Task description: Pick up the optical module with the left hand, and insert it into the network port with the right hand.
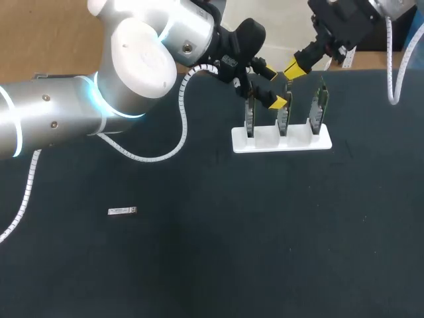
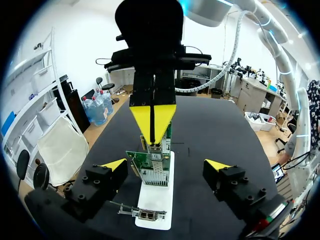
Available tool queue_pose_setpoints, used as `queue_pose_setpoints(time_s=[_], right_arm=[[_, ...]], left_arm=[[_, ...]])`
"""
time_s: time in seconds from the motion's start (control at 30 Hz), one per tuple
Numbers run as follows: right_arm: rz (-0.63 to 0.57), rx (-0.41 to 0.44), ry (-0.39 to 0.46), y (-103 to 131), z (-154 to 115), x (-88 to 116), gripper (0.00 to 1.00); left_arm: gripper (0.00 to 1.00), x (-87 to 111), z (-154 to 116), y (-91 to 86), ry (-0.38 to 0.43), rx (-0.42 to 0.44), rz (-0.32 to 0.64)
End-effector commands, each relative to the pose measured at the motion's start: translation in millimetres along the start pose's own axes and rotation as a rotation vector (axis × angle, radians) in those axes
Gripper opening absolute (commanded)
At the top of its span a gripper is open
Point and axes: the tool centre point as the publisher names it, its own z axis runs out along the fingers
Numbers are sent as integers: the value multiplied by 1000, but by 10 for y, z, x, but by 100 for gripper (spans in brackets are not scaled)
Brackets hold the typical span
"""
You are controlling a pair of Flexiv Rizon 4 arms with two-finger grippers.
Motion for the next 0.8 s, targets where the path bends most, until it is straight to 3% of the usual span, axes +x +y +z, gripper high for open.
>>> queue_pose_setpoints(time_s=[0.03,0.53,0.8], right_arm=[[3,2,-6,14,37,49,0],[19,-14,1,5,84,95,0],[-1,-9,-6,20,47,14,0]], left_arm=[[100,-12,8,10,6,1,-2],[100,-12,8,10,6,1,-2],[100,-12,8,10,6,1,-2]])
